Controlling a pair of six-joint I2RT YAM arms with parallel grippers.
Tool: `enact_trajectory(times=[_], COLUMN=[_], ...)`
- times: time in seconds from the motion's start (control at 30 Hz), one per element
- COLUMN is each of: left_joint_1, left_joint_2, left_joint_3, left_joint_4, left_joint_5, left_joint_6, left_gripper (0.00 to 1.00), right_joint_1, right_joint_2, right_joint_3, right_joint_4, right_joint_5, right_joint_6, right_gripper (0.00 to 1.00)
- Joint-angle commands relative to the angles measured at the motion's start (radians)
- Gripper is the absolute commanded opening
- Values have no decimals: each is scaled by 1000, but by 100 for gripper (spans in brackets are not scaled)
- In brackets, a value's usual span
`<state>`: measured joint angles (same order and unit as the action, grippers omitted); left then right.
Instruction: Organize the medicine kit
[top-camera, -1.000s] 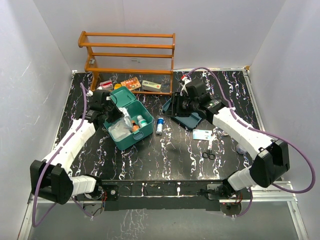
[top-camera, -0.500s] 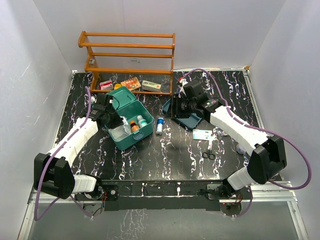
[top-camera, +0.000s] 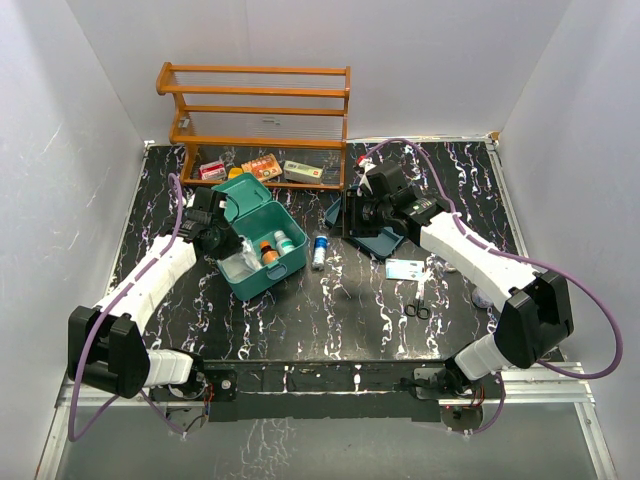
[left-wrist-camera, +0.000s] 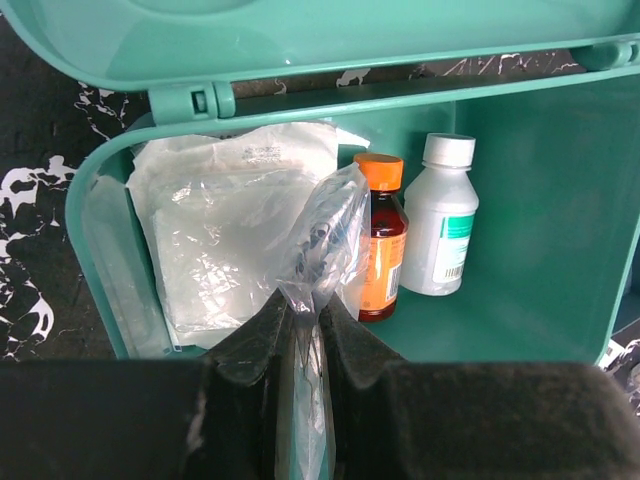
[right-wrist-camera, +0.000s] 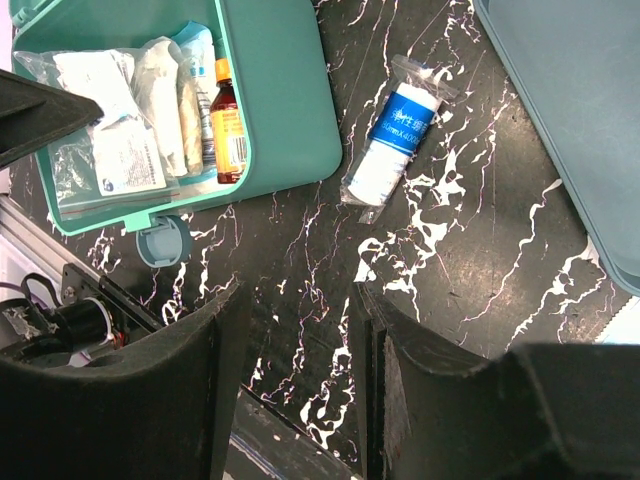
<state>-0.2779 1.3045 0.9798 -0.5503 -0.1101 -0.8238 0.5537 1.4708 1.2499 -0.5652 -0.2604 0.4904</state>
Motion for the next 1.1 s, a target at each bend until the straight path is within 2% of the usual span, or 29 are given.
enact_trajectory(times=[0.0, 0.1, 0.3, 0.53, 0.73, 0.93, 1.07], left_joint_1=[4, 4, 5, 4, 4, 5, 5], left_joint_2=[-9, -8, 3, 3, 7, 22, 59], left_joint_3=[-12, -1, 54, 189, 236, 172, 156], left_joint_4=[-42, -75, -153, -243, -267, -207, -237], left_joint_5=[-57, -92, -151, -228, -211, -62, -61], left_joint_6=[2, 10, 31, 74, 90, 66, 9], left_gripper=[7, 11, 30, 44, 47, 48, 48], right_joint_1=[-1, -1, -1, -2, -1, -2, -1], right_joint_2=[-35, -35, -28, -26, -23, -20, -18], right_joint_3=[-1, -3, 0, -4, -3, -9, -11], right_joint_4=[44, 44, 44, 49, 50, 54, 54], right_joint_5=[-1, 0, -5, -8, 0, 4, 6], right_joint_6=[-7, -7, -3, 5, 8, 13, 14], right_gripper=[42, 42, 42, 42, 42, 42, 42])
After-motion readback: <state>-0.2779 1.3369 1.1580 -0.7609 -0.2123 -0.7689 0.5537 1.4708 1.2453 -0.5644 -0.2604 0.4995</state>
